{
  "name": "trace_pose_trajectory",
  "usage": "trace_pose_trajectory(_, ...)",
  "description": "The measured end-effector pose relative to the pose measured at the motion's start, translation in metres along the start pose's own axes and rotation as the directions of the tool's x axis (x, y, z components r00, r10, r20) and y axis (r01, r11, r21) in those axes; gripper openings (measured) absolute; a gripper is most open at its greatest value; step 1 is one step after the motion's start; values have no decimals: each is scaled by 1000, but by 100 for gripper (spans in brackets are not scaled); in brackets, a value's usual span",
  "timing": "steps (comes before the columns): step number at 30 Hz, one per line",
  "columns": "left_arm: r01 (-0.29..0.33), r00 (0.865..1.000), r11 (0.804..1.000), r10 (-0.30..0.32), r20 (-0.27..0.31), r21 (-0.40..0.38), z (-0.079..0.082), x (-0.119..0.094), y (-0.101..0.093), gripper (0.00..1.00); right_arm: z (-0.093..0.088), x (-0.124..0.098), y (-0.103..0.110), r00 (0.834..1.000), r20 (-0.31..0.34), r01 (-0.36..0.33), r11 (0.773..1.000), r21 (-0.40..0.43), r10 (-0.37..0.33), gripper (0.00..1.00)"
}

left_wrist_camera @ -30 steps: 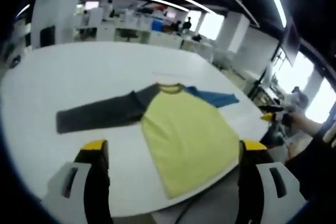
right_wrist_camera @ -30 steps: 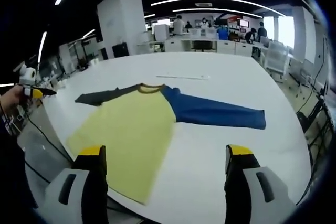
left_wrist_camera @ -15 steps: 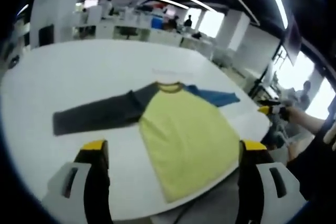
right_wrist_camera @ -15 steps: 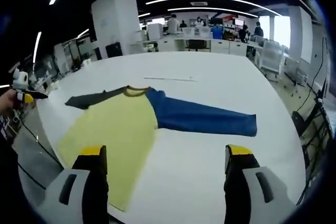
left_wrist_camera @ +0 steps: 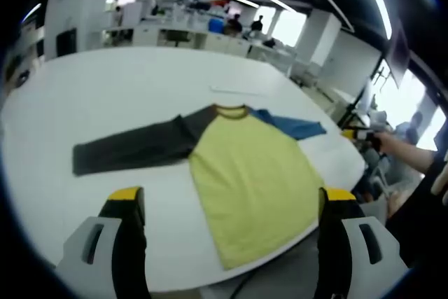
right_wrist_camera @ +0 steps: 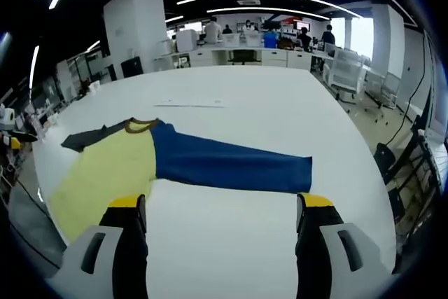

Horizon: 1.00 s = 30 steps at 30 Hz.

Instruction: Fold the garment on the visible template until the final outline fits inside the template.

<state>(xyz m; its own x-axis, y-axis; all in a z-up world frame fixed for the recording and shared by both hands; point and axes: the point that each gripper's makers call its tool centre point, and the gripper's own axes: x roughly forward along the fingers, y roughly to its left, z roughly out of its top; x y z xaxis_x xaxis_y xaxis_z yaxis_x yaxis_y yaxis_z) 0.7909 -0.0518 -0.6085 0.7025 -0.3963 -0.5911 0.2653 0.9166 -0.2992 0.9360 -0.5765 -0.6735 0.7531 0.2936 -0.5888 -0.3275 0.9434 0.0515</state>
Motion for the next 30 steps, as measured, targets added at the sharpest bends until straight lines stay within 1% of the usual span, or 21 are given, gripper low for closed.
trace_pose_trajectory(9,-16,1000,1000,16,-7,-9,3,15,-1,99,-2,23,-39,999,-39,26,999,-33,-27,86)
trace_pose_trajectory(15,-21,1000,1000,21,-20,-8,4,23,-2,99,-1,38,-62,998,-48,42,999,-23,-43,84)
trace_pose_trajectory(19,-25,999,1000,25,-31,-9,2,27,-2,99,-5,48,-78,997,-58,52,999,4,-52,84)
trace_pose_trajectory(24,-32,998,999,31,-46,-14,-2,31,-1,99,-8,58,-90,996,-67,57,998,27,-55,82)
trace_pose_trajectory(26,-33,998,999,33,-51,-15,-3,33,1,99,-9,60,-90,996,-72,59,998,36,-56,81)
trace_pose_trajectory(30,-41,997,999,40,-59,-14,-3,38,5,99,-9,65,-88,996,-78,55,997,44,-52,76)
